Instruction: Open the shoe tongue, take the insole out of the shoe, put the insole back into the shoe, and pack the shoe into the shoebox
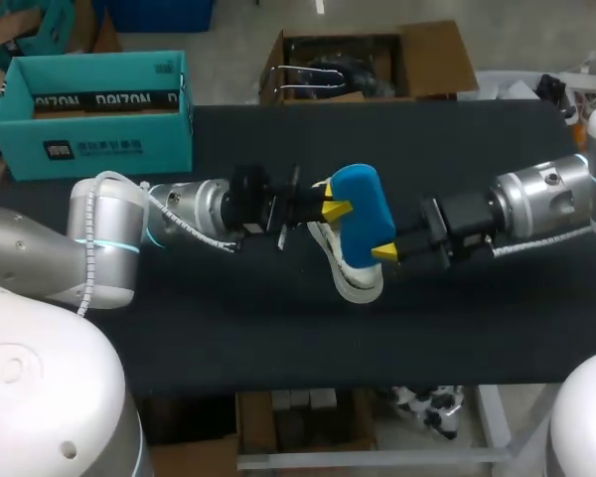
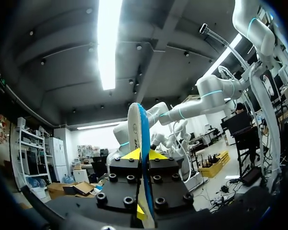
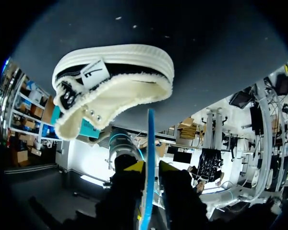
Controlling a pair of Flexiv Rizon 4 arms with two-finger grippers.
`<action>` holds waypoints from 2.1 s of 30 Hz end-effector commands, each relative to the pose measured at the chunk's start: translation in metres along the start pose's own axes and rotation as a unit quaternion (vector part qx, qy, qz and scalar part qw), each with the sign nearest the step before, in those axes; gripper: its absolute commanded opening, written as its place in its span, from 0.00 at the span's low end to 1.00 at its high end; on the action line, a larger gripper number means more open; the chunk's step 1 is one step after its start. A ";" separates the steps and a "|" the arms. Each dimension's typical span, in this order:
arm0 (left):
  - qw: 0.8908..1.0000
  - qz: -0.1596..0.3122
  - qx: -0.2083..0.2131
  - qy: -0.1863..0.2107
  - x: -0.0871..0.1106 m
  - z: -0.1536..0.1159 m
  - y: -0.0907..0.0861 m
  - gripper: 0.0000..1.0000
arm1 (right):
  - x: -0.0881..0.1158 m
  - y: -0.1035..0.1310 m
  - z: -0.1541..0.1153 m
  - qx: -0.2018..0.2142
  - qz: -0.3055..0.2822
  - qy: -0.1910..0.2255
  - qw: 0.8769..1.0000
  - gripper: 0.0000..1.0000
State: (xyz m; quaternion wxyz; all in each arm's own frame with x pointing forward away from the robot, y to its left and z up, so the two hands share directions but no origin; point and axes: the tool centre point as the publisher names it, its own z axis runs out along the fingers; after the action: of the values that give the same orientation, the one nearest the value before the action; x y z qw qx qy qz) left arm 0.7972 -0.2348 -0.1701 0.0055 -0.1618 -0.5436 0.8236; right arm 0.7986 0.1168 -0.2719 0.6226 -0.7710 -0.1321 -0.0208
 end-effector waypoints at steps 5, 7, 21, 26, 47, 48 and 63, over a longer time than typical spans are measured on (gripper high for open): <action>1.000 0.000 0.014 0.006 -0.001 -0.003 -0.001 0.00 | -0.003 0.001 -0.006 0.007 -0.006 0.001 1.000 0.00; 1.000 -0.003 0.005 0.013 -0.001 -0.004 -0.004 0.00 | -0.003 0.002 -0.006 0.011 -0.010 -0.002 1.000 0.00; 0.968 -0.052 -0.171 0.175 0.009 -0.042 -0.040 1.00 | -0.010 0.002 -0.007 0.036 -0.030 -0.036 0.998 0.00; 0.960 -0.054 -0.203 0.187 0.010 -0.047 -0.044 1.00 | -0.021 -0.006 -0.006 0.045 -0.029 -0.057 0.997 0.00; 0.888 -0.023 -0.193 0.417 -0.030 -0.057 -0.024 1.00 | -0.040 -0.021 -0.003 0.058 -0.046 -0.092 0.993 0.00; 0.880 -0.028 -0.205 0.427 -0.033 -0.059 -0.022 1.00 | -0.042 -0.022 -0.001 0.063 -0.048 -0.104 0.991 0.00; 0.845 -0.026 -0.209 0.492 -0.043 -0.078 -0.007 1.00 | -0.055 -0.028 0.004 0.050 -0.085 -0.133 0.986 0.00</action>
State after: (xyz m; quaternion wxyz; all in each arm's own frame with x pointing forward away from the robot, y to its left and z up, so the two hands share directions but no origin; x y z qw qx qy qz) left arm 0.8478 -0.1712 -0.1771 0.1820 -0.4852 -0.6703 0.5311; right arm 0.7392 0.1196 -0.2579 0.6313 -0.7222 -0.2801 0.0364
